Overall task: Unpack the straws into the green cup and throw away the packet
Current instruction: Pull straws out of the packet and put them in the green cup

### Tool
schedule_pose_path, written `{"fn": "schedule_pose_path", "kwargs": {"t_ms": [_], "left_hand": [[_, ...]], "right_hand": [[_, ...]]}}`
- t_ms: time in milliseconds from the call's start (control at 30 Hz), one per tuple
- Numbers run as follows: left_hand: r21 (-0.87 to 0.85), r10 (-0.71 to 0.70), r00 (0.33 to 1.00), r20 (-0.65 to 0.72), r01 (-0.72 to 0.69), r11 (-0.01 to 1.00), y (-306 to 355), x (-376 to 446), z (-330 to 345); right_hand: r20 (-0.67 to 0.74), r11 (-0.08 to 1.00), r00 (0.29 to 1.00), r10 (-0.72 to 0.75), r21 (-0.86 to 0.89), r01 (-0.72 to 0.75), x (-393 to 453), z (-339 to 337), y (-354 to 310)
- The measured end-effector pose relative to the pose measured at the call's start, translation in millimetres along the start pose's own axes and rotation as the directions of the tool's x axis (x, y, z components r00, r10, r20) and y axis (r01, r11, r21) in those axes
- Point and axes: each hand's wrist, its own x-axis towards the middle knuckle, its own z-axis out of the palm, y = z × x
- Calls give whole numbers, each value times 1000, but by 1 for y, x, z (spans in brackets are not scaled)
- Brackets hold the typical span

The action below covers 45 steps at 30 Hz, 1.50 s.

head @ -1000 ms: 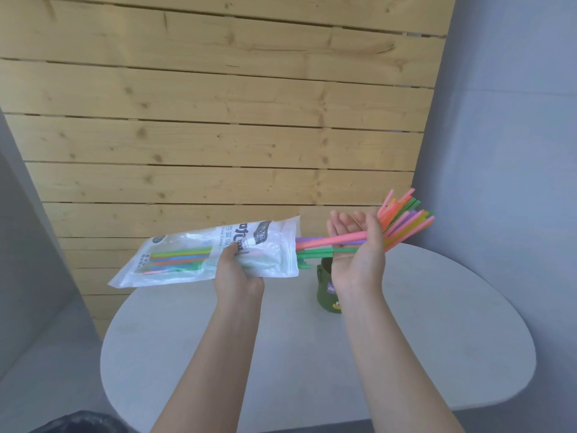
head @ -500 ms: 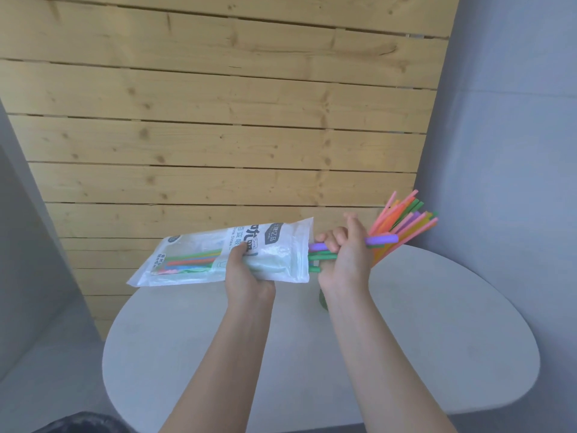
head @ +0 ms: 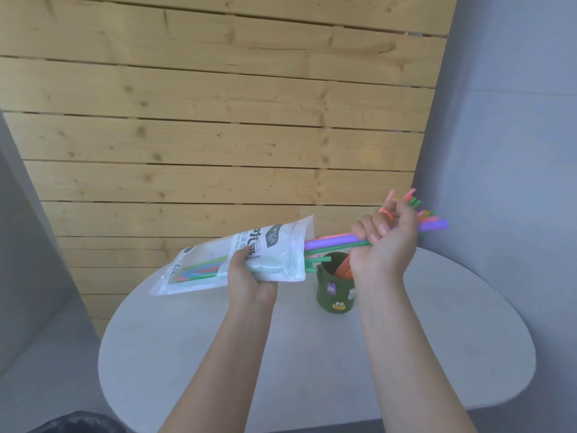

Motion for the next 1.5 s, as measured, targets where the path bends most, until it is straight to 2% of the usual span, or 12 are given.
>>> {"fn": "schedule_pose_path", "kwargs": {"t_ms": [133,233,367,500,633,867,1333,1500], "left_hand": [[56,4,1000,-13,-4,998,-2,1,1],[87,25,1000,-8,-25,996,0,3,1],[85,16,1000,11,-17,996,0,2,3],[68,5,1000,30,-7,998,-2,-1,2],[26,14,999,34,-15,1000,1,0,1],[-42,-5,1000,-12,4,999,-1,1,-1],[-108,7,999,-43,-11,994,7,11,-3],[-75,26,995,-101,-34,997,11,21,-7]], "right_hand": [[-76,994,996,-45,-102,37,0,-6,11],[-66,979,992,-105,-180,91,2,-8,19],[-6,985,1000,5,-172,-6,-6,-7,33],[-31,990,997,73,-115,-76,-11,-1,34],[-39,996,999,-12,-92,8,-9,3,16],[25,995,994,-104,11,104,-2,9,-22],[5,977,977,-213,-11,213,8,15,-66],[-3,959,962,-274,-82,273,18,24,-81]]}}
